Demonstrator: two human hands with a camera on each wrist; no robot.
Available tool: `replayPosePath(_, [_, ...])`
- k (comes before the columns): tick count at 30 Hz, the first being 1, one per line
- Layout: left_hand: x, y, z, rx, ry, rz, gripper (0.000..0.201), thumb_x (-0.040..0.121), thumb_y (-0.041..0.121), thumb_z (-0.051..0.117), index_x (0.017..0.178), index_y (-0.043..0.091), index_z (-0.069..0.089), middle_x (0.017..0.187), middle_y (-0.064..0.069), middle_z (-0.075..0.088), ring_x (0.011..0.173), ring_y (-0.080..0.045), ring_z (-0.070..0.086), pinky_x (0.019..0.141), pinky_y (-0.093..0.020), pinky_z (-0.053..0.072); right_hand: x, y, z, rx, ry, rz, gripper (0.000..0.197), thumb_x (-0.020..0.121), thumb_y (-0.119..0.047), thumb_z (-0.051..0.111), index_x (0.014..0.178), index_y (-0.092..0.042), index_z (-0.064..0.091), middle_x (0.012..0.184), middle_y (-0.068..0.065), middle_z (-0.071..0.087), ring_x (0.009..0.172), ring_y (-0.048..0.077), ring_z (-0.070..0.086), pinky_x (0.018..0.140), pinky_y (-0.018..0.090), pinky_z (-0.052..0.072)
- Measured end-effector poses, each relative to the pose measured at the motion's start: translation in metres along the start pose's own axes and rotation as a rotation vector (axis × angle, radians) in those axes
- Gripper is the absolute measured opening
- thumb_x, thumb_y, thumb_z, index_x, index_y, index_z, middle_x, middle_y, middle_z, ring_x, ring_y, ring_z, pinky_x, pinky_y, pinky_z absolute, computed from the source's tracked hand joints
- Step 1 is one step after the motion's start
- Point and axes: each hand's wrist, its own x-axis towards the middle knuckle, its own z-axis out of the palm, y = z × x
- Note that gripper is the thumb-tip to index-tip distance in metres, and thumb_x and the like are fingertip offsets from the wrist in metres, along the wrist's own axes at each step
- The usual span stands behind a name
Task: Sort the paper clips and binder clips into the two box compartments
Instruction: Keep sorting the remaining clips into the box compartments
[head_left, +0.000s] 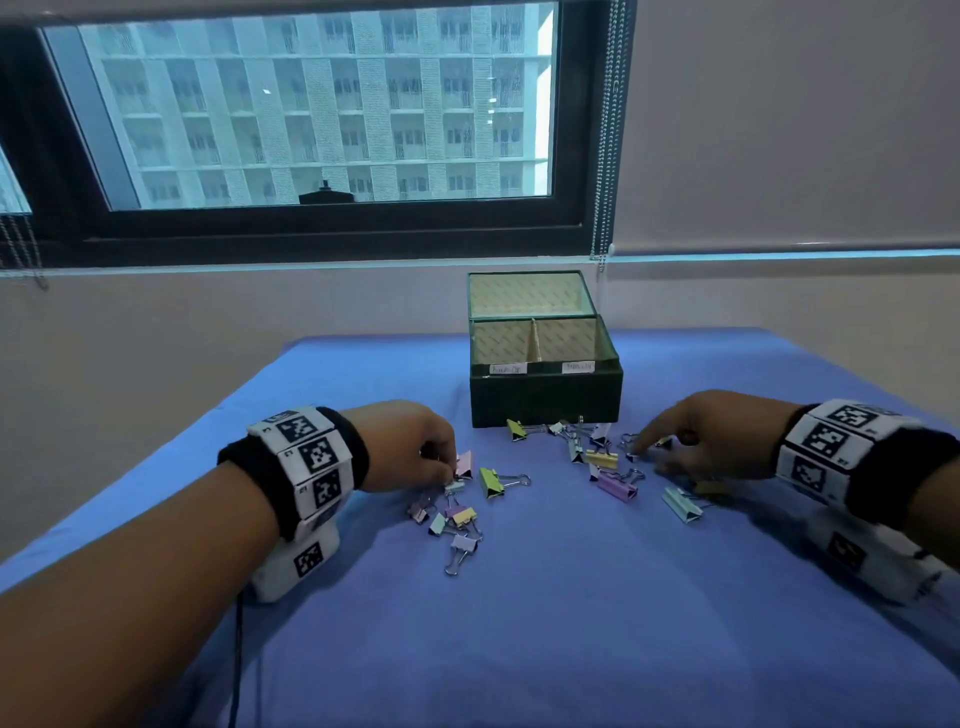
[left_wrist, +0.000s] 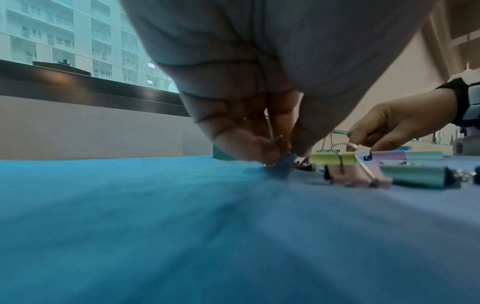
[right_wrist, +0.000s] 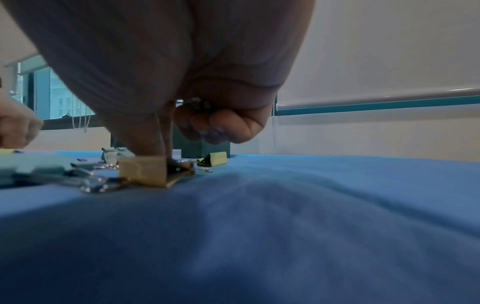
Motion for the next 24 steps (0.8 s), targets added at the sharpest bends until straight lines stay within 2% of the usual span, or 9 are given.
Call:
replayPosePath(4, [-0.001,0.001,0.001,0.013,0.05,-0.02,0.018,0.091,0.036,0.055,0.1,0.025,0.068,0.094,0.01,0.068,0.087,-0.013,0.061,0.081,-0.028,0.051,0.003,0.003,0.002,-0.037,0.033,-0.006,0.002,0.087,-0.035,0.067,0.088,-0.036,0.065,0.062,-0.009,0.049,0.054,0.002,0.045,0.053,0.018,0.034])
replayPosePath(8, [-0.002,0.003,-0.002,-0.074,0.126,-0.053,0.013,0.09,0.018,0.048,0.089,0.026,0.059,0.082,0.011,0.063,0.066,-0.005,0.056,0.062,-0.018,0.043,0.002,0.007,0.002,-0.037,0.132,-0.001,0.008,0.091,-0.034,0.057,0.083,-0.034,0.055,0.062,-0.007,0.049,0.053,0.006,0.041,0.053,0.021,0.032])
replayPosePath(11, [0.0,0.005,-0.006,-0.121,0.102,-0.057,0.018,0.09,0.009,0.041,0.088,0.02,0.056,0.077,0.011,0.055,0.071,-0.013,0.05,0.059,-0.018,0.036,0.001,0.008,0.0,0.013,0.207,0.023,0.01,0.088,-0.031,0.055,0.079,-0.03,0.051,0.066,-0.006,0.051,0.057,0.012,0.044,0.055,0.026,0.037])
replayPosePath(13, [0.001,0.004,-0.007,-0.106,0.074,-0.091,0.021,0.093,0.018,0.042,0.089,0.013,0.062,0.085,0.003,0.062,0.081,-0.019,0.055,0.066,-0.024,0.042,0.0,0.007,-0.003,0.03,0.249,0.037,0.01,0.085,-0.03,0.055,0.077,-0.03,0.049,0.068,-0.006,0.053,0.06,0.014,0.047,0.059,0.031,0.043])
replayPosePath(15, [0.003,0.001,-0.003,-0.02,0.038,-0.151,0.032,0.093,0.045,0.049,0.093,0.017,0.064,0.092,0.002,0.063,0.089,-0.021,0.057,0.074,-0.028,0.044,0.002,0.001,-0.008,0.027,0.277,0.021,0.009,0.085,-0.03,0.055,0.077,-0.031,0.05,0.071,-0.005,0.054,0.063,0.015,0.05,0.062,0.034,0.046])
replayPosePath(17, [0.005,-0.002,0.002,0.051,-0.018,-0.2,0.049,0.077,0.071,0.058,0.098,0.028,0.063,0.093,0.009,0.057,0.093,-0.015,0.055,0.078,-0.03,0.046,0.01,-0.01,-0.017,0.029,0.324,-0.018,0.009,0.086,-0.029,0.055,0.078,-0.029,0.052,0.072,-0.005,0.054,0.063,0.015,0.05,0.06,0.032,0.045])
replayPosePath(18, [0.006,-0.003,0.004,0.06,-0.035,-0.206,0.054,0.07,0.076,0.062,0.101,0.031,0.063,0.094,0.011,0.055,0.093,-0.014,0.054,0.079,-0.03,0.046,0.017,-0.017,-0.023,0.042,0.362,-0.04,0.009,0.087,-0.027,0.055,0.078,-0.026,0.053,0.07,-0.006,0.052,0.062,0.013,0.048,0.057,0.03,0.041])
replayPosePath(21, [0.008,-0.006,0.005,0.064,-0.003,-0.158,0.044,0.075,0.065,0.066,0.1,0.028,0.068,0.099,0.008,0.062,0.094,-0.014,0.058,0.077,-0.027,0.047,0.047,-0.047,-0.046,0.088,0.465,-0.077,0.01,0.09,-0.023,0.057,0.081,-0.02,0.054,0.068,-0.011,0.047,0.06,0.004,0.043,0.054,0.025,0.031])
replayPosePath(24, [0.008,-0.006,0.005,0.073,0.019,-0.123,0.03,0.085,0.051,0.064,0.098,0.025,0.069,0.101,0.005,0.066,0.092,-0.016,0.061,0.072,-0.025,0.045,0.08,-0.073,-0.062,0.14,0.504,-0.058,0.007,0.093,-0.025,0.054,0.09,-0.019,0.056,0.079,-0.007,0.054,0.071,0.014,0.052,0.063,0.025,0.036])
